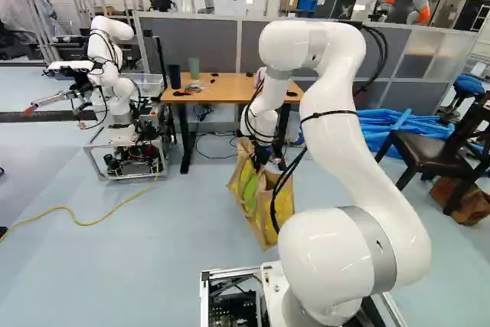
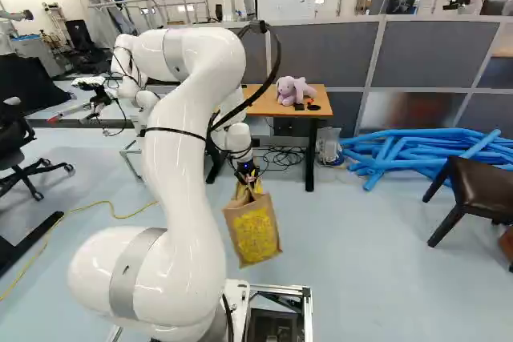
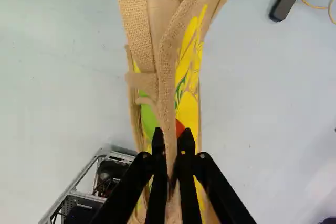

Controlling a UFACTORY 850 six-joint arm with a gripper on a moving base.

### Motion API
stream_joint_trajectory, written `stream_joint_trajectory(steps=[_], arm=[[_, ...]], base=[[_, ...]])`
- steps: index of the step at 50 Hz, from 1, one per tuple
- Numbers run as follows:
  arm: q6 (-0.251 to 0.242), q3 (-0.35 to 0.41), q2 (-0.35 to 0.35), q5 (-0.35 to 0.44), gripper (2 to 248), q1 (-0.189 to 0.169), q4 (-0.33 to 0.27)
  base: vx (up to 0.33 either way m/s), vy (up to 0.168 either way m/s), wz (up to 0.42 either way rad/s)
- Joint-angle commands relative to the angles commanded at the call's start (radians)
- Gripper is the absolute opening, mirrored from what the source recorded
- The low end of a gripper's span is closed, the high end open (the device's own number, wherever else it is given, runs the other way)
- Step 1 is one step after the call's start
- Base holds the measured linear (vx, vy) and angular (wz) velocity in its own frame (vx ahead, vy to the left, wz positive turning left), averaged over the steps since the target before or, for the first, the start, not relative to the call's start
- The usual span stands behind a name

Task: Pick up the bag on the ground and place it on the table

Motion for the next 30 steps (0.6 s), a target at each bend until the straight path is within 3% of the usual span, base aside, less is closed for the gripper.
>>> stream_joint_trajectory(steps=[30], arm=[[0.000, 0.006, 0.085, -0.092, 23, 0.000, 0.000]], base=[[0.000, 0.000, 0.000]])
